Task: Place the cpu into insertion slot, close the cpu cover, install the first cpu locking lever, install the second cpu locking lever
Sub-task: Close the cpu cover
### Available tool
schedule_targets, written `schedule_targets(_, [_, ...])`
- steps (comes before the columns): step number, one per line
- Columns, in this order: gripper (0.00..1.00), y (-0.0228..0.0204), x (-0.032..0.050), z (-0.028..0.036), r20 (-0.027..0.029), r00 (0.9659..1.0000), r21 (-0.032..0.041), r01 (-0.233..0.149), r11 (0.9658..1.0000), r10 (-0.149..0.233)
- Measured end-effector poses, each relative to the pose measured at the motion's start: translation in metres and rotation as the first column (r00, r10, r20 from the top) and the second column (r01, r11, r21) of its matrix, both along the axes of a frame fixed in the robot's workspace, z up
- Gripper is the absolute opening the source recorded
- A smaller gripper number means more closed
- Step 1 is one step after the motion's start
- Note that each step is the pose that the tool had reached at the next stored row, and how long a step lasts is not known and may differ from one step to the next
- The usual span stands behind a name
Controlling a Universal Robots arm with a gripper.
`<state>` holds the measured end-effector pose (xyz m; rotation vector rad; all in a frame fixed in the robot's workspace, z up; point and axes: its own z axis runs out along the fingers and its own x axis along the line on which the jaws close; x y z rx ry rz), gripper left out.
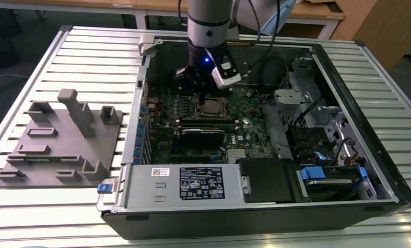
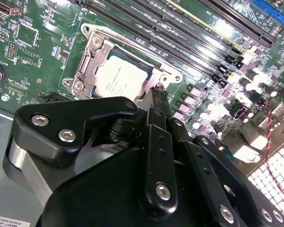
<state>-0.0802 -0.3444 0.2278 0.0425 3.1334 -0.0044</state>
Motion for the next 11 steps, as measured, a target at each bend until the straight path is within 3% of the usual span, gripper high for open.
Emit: schedule_targets(11, [0.11, 0.0000, -0.0025, 0.0000, 0.0000, 1.0000, 0.0001, 0.000, 1.0000, 0.000])
